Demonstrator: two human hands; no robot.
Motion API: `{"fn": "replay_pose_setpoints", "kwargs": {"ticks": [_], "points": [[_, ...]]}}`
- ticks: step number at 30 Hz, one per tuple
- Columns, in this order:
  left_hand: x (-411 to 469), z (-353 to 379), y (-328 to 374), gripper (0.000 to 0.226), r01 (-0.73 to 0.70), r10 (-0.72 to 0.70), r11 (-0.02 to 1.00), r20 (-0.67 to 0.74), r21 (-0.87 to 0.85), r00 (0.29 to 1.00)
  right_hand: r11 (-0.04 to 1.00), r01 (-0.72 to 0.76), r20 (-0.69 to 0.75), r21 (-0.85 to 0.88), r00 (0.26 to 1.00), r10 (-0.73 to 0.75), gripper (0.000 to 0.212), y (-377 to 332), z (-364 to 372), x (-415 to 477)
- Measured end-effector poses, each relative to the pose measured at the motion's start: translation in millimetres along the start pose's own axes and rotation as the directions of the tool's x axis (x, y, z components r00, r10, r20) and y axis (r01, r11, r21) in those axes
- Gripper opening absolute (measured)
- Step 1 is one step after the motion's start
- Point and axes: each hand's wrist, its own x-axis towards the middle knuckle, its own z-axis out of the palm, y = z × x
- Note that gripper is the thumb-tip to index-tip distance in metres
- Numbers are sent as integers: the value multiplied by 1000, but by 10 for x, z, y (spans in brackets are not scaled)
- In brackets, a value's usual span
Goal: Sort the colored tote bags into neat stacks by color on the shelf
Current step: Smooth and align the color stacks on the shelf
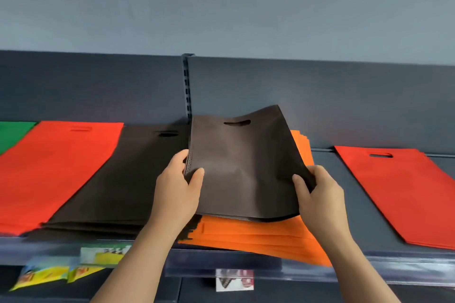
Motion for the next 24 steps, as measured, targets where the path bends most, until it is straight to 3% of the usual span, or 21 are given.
{"fn": "replay_pose_setpoints", "kwargs": {"ticks": [10,17,21,24], "points": [[286,-875,-938,51,132,-138,973,20,192,990,1000,9,100,-29,995,-6,9,-647,878,-394],[399,-1202,-1228,48,162,-182,922,24,351,983,998,22,200,-60,980,-9,28,-927,1159,-518],[451,-1299,-1306,49,165,-199,859,19,485,980,983,38,281,-180,959,15,47,-1028,1250,-547],[460,-1303,-1367,41,155,-206,811,28,564,978,933,123,342,-337,940,0,46,-1072,1289,-573]]}}
